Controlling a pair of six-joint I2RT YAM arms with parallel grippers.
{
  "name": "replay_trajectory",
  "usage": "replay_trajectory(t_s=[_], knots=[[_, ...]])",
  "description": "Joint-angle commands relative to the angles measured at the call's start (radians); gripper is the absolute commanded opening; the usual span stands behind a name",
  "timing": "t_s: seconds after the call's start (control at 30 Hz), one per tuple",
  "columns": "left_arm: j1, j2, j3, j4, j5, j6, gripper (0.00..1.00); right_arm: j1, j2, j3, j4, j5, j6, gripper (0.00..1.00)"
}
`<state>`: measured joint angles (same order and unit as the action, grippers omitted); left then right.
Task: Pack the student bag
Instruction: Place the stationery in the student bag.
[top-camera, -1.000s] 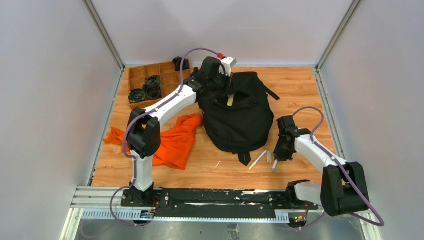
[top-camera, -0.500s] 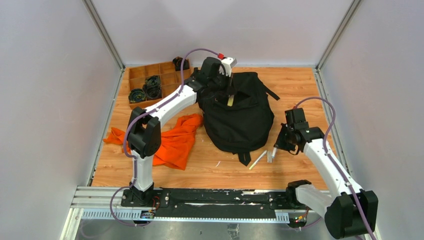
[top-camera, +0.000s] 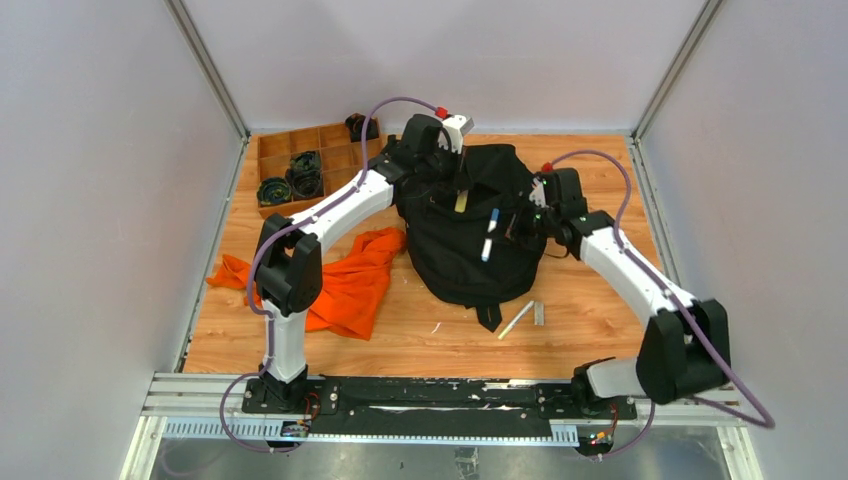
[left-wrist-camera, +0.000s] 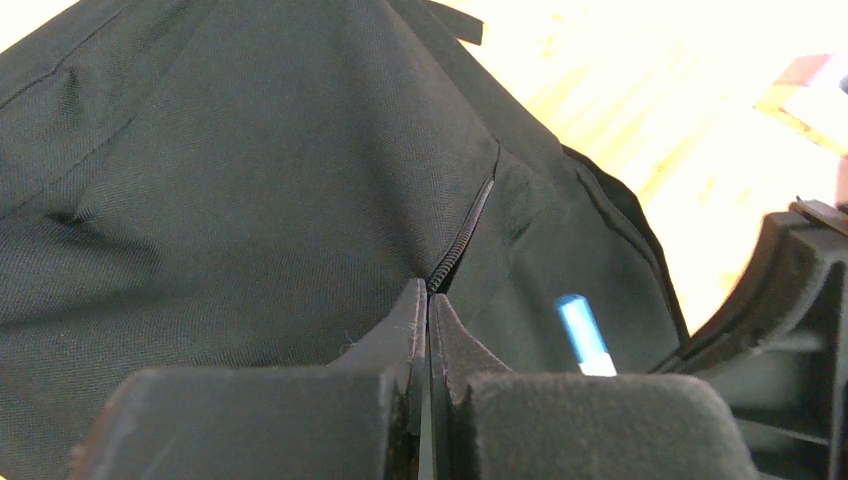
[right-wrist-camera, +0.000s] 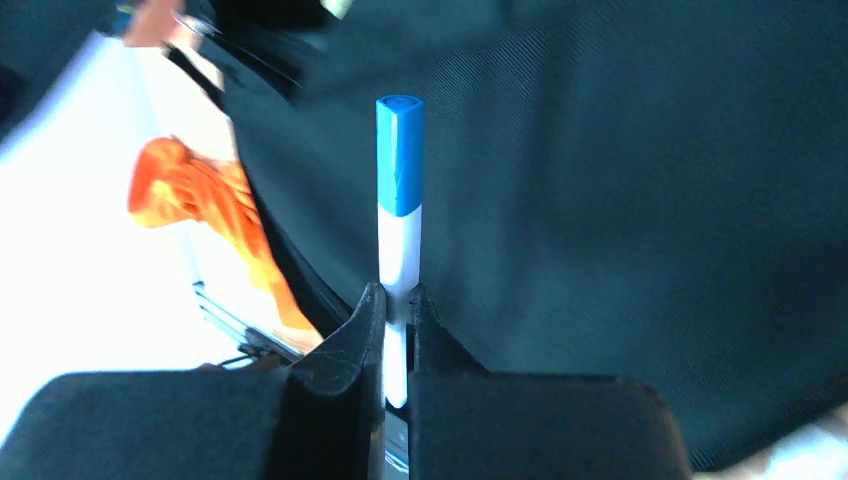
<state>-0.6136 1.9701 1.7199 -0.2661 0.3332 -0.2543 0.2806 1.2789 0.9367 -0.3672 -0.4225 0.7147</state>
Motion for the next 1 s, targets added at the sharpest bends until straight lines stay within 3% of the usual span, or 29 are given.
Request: replay_trajectory(t_s=[0.0, 0.23, 0.4, 0.6, 0.77, 0.87, 0.97], knots=[[0.0, -0.016, -0.001, 0.011, 0.034, 0.014, 0.0, 0.029, 0.141, 0.128, 0.16, -0.092, 0.075, 0.0], [-0.001, -0.02, -0.004, -0.001, 0.043, 0.016, 0.0, 0.033, 0.356, 0.248, 0.271, -0.118, 0.158, 0.0], [0.0, -0.023, -0.007, -0.008, 0.053, 0.022, 0.0, 0.034, 0.425, 0.3, 0.347, -0.028, 0.224, 0.0], [0.0, -0.024, 0.005, -0.049, 0.039, 0.051, 0.0, 0.036, 0.549, 0.478, 0.185, 0.17, 0.199, 0.01], [-0.001, -0.031, -0.003, -0.042, 0.04, 0.049, 0.0, 0.049, 0.602, 0.51, 0.22, 0.171, 0.234, 0.38], [-0.001, -0.034, -0.005, -0.041, 0.04, 0.051, 0.0, 0.06, 0.572, 0.485, 0.203, 0.186, 0.209, 0.47], [0.0, -0.037, -0.003, -0.039, 0.037, 0.051, 0.0, 0.068, 0.511, 0.422, 0.218, 0.184, 0.184, 0.49]])
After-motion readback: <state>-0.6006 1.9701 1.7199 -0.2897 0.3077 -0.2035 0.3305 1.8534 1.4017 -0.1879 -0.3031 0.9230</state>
